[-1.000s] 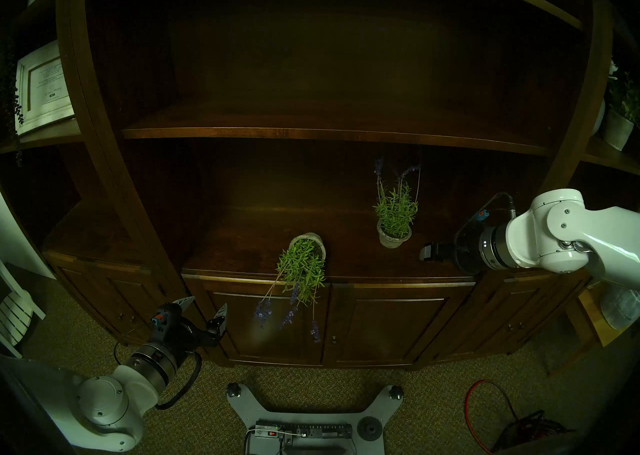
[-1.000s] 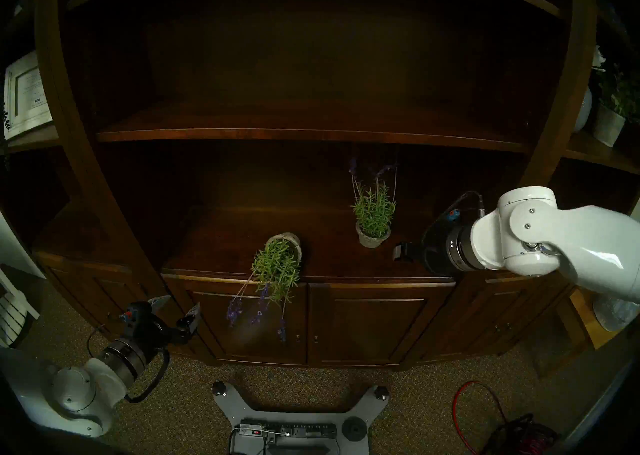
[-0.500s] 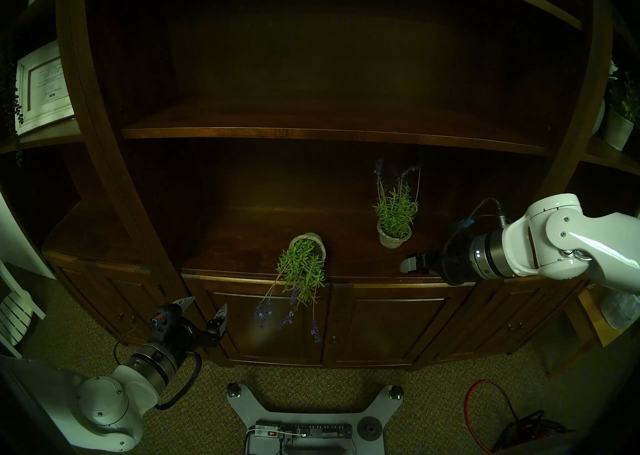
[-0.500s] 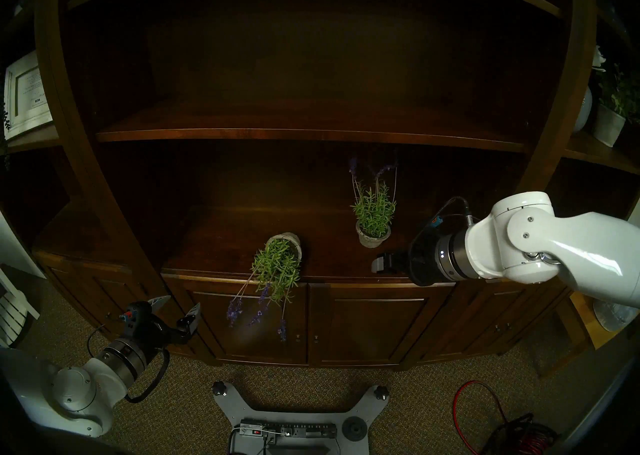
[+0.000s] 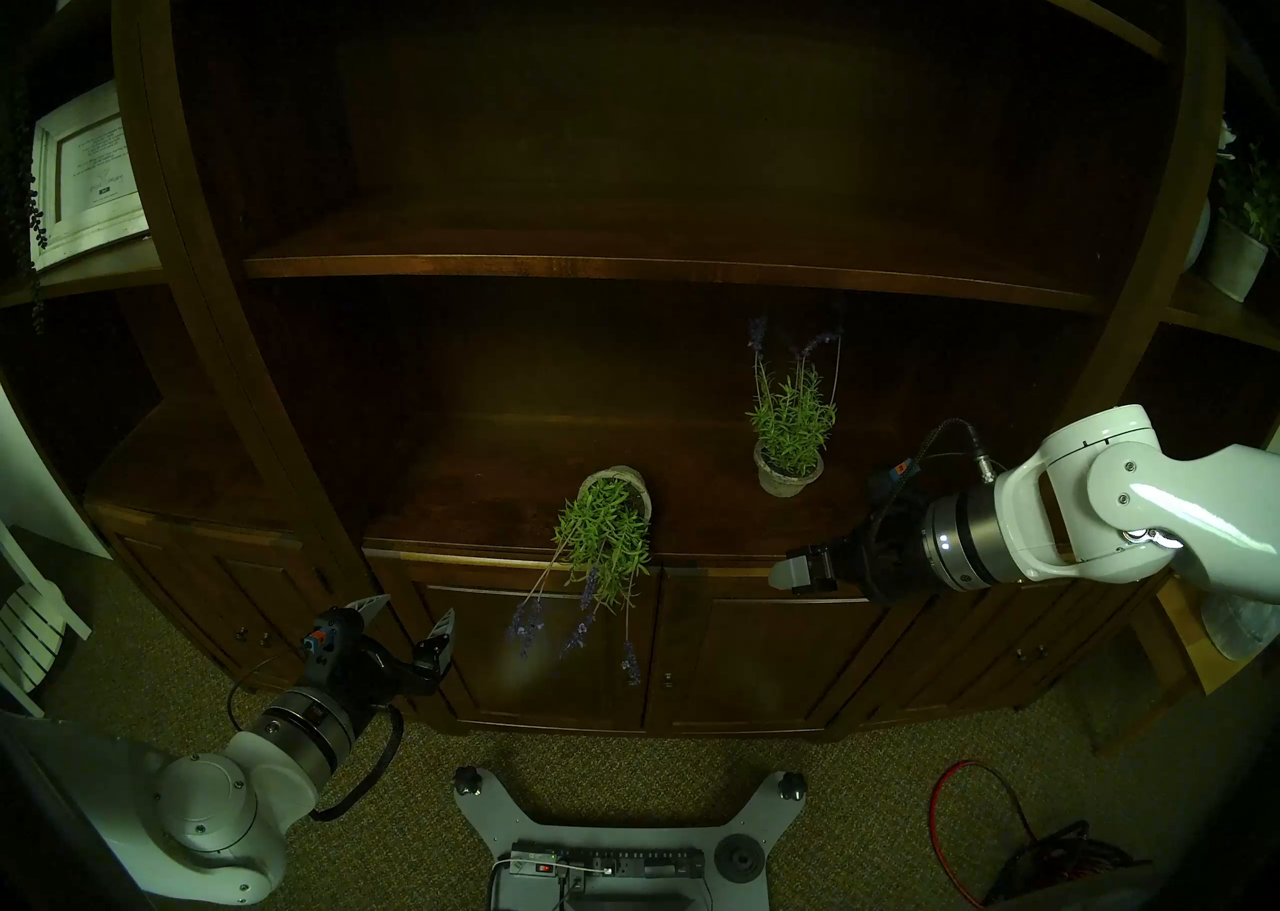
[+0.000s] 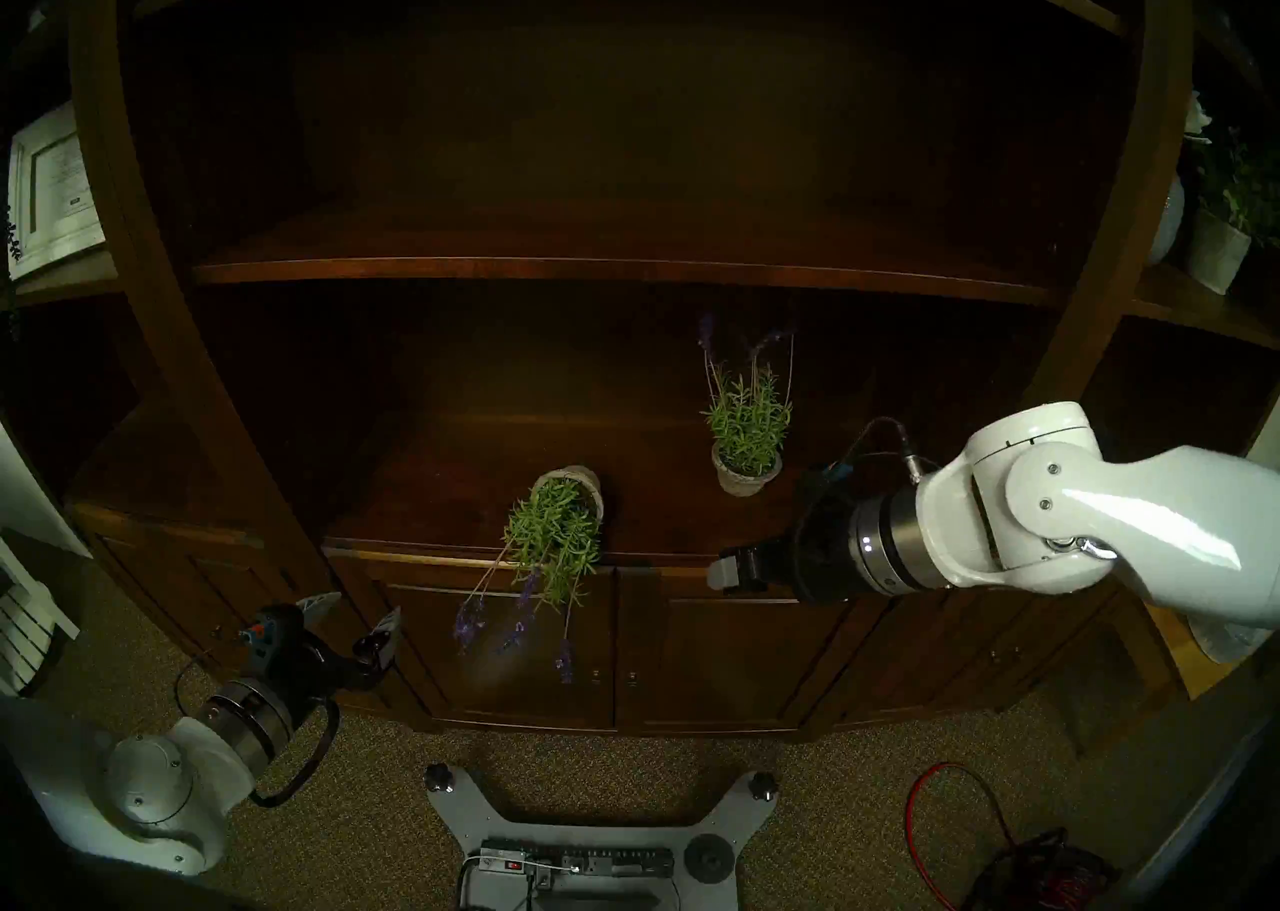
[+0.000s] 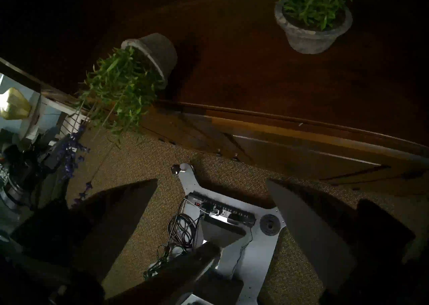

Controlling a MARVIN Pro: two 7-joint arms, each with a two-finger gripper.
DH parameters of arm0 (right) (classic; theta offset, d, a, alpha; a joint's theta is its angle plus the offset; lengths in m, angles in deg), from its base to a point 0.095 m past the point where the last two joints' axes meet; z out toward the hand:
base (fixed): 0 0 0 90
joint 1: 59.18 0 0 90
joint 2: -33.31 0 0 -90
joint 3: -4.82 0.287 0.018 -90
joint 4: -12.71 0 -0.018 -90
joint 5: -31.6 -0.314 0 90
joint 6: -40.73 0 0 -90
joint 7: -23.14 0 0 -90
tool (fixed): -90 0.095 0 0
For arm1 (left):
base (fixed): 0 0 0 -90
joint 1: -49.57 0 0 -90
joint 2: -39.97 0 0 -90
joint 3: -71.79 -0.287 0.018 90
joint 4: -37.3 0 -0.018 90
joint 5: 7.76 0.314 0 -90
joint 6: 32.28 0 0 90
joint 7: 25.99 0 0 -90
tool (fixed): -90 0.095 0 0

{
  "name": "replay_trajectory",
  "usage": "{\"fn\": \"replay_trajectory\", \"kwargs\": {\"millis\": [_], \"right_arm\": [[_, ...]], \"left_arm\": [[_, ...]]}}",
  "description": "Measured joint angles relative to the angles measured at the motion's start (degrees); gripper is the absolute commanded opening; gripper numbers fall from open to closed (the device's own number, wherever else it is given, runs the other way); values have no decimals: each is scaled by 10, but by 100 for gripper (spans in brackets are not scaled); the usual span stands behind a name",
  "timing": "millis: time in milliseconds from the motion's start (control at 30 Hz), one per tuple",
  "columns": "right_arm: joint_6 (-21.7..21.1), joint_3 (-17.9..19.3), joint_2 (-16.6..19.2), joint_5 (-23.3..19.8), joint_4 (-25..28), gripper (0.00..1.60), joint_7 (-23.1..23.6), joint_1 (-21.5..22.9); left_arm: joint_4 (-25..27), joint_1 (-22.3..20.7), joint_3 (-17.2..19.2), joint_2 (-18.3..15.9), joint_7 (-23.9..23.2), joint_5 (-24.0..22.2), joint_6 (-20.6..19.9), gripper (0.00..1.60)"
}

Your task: Place the fake decorative plant upright

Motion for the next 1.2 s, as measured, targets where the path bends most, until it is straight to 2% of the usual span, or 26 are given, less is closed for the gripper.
{"fn": "replay_trajectory", "kwargs": {"millis": [500,1200], "right_arm": [[9,-11,0,54,-11,160,41,7],[35,-21,-1,114,2,160,111,21]], "left_arm": [[0,0,0,0,0,0,0,160],[0,0,0,0,0,0,-1,160]]}}
